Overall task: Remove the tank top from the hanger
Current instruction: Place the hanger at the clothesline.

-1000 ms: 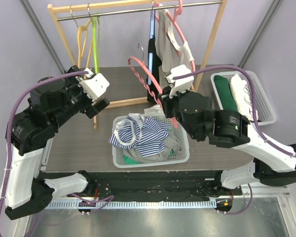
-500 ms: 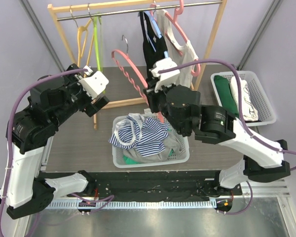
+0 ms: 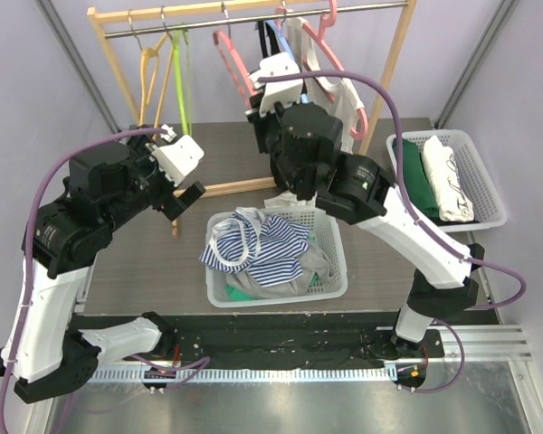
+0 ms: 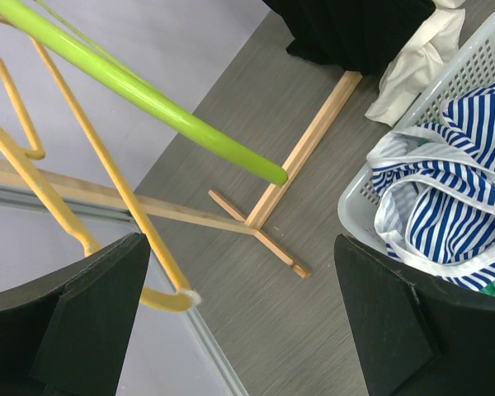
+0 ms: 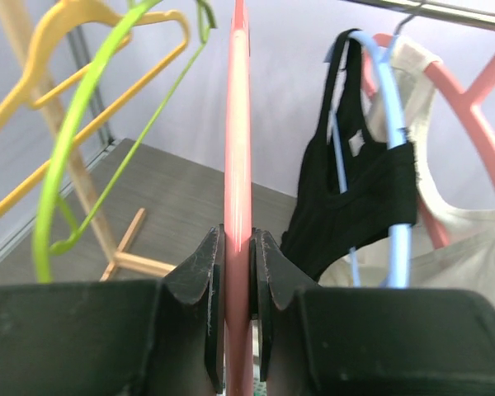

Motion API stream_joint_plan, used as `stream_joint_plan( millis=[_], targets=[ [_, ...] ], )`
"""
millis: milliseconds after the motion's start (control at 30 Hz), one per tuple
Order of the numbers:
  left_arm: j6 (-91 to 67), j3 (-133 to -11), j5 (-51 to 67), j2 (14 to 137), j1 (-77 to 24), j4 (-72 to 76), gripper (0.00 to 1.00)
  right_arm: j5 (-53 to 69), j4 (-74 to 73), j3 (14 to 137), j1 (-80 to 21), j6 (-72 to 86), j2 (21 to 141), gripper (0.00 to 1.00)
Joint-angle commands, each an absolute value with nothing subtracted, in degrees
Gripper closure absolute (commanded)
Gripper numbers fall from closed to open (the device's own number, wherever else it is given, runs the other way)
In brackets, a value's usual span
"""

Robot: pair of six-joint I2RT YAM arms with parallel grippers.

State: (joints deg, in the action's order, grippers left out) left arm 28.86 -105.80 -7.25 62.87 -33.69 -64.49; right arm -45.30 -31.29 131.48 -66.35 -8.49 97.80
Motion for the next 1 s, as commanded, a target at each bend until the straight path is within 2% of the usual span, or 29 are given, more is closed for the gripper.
stream_joint_plan(
  millis=[0, 967],
  targets=[
    [27.2, -105.8, -5.8, 62.2, -33.3, -61.3, 0.00, -41.3, -26.1, 135.9, -63.5, -8.5, 98.1, 0.99],
    [27.0, -105.7, -3.1, 62.0, -32.9, -62.8, 0.00, -32.2, -25.6, 140.9, -56.7, -3.2, 108.9, 0.99]
  ],
)
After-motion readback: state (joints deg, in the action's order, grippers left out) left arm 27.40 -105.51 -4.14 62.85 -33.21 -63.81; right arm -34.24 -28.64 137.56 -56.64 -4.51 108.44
